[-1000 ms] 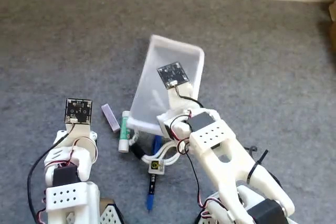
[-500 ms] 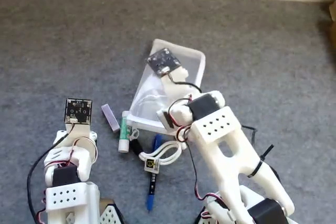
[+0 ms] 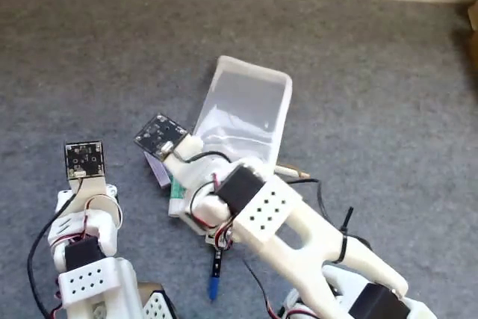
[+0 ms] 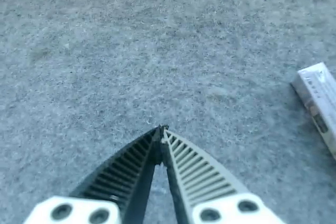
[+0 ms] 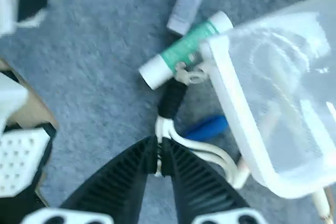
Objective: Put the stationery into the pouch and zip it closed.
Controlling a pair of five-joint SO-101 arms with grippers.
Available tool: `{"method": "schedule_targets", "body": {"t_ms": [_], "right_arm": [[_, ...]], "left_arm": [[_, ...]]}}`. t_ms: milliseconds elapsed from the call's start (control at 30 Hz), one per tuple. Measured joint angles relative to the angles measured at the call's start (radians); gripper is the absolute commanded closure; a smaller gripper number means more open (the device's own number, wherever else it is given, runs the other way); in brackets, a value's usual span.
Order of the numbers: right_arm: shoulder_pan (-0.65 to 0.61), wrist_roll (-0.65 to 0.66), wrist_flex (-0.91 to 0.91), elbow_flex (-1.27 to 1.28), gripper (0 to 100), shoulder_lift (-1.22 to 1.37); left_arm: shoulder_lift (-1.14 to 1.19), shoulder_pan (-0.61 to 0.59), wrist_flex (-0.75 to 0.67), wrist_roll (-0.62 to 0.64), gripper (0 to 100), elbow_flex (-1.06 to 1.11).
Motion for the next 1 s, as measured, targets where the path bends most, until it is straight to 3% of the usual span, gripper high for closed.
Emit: {"method": "schedule_targets", "body": {"t_ms": [100, 367, 1000], "right_arm": [[-0.029, -0.066, -0.057, 0.038, 86.7, 0.000], [-0.069, -0.089, -0.189, 0.095, 86.7, 0.173], [-0.003, -0.089, -0.241, -0.031, 86.7, 0.551]], "left_arm": [[0.000, 0.000, 0.000, 0.000, 99, 0.000], [0.000, 0.000, 0.000, 0.000, 99, 0.000], [0.000, 0.000, 0.000, 0.000, 99, 0.000]]}}
